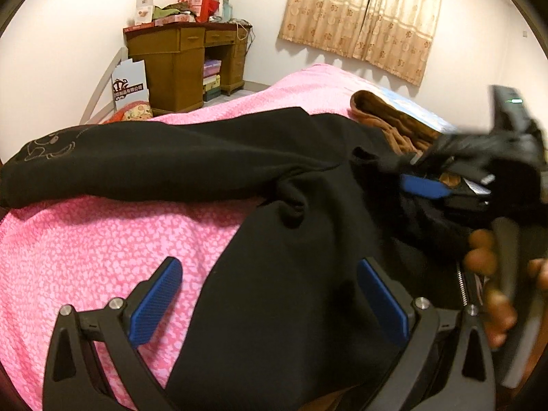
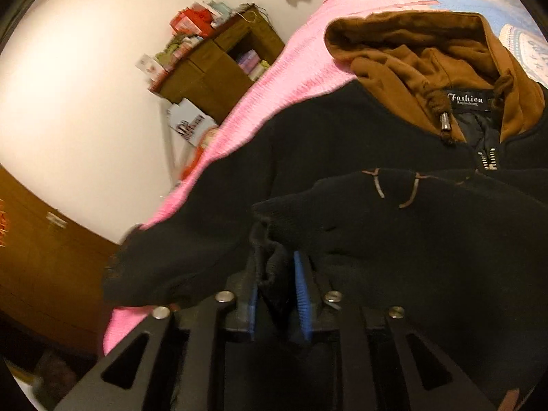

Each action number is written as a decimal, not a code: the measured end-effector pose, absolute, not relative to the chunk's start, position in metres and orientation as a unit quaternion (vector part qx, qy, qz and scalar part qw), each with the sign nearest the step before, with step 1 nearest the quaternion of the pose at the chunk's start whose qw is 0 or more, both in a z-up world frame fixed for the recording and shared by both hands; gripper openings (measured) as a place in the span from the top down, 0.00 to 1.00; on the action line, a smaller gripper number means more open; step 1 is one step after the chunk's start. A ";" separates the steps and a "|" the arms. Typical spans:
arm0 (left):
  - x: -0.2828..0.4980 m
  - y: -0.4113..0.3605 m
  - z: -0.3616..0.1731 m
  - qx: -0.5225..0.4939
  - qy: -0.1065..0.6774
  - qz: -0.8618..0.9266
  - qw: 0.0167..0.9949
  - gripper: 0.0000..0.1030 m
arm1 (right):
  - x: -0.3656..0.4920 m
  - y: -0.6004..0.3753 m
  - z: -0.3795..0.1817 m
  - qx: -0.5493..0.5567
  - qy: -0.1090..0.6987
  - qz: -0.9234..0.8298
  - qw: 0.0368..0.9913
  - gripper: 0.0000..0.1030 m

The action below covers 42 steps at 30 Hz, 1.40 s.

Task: Fold large clothes
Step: 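Fold the held sleeve across the hoodie's front with the right gripper, release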

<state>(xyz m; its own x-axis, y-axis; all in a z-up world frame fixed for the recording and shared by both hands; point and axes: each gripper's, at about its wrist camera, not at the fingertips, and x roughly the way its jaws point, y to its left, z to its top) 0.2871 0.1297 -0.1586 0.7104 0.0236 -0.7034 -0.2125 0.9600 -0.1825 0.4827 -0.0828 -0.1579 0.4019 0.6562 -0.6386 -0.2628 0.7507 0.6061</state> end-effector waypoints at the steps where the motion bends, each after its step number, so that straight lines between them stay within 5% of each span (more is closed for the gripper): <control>1: 0.287 0.129 -0.160 -0.126 0.377 0.065 0.915 0.00 | 0.478 -0.091 -0.152 0.219 0.458 0.291 0.811 0.42; 9: 0.280 0.110 -0.164 -0.081 0.373 0.068 0.922 0.00 | 0.410 -0.233 -0.107 0.207 0.352 0.162 0.898 0.39; 19: 0.274 0.085 -0.161 -0.029 0.371 0.080 0.925 0.00 | 0.391 -0.357 -0.169 0.190 0.423 -0.004 0.886 0.40; 23: 0.274 0.083 -0.155 -0.033 0.377 0.080 0.922 0.00 | 0.402 -0.339 -0.183 0.145 0.448 0.014 0.882 0.61; 30: 0.292 0.071 -0.125 -0.039 0.350 0.065 0.934 0.00 | 0.383 -0.351 -0.167 0.082 0.427 -0.024 0.900 0.82; 32: 0.298 0.063 -0.118 -0.029 0.337 0.062 0.939 0.00 | 0.382 -0.359 -0.167 0.060 0.425 -0.075 0.900 1.00; 35: 0.312 0.048 -0.110 -0.012 0.325 0.065 0.943 0.00 | 0.381 -0.403 -0.193 0.100 0.445 -0.130 0.880 1.00; 42: 0.356 0.038 -0.134 -0.020 0.374 0.084 0.923 0.00 | 0.362 -0.399 -0.143 0.130 0.361 -0.050 0.922 1.00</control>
<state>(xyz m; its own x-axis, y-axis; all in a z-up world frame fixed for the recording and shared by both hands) 0.3560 0.0378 -0.1344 0.7056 0.1397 -0.6947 -0.1700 0.9851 0.0255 0.3616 -0.3991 -0.1434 0.7342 0.0023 -0.6790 0.1853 0.9613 0.2036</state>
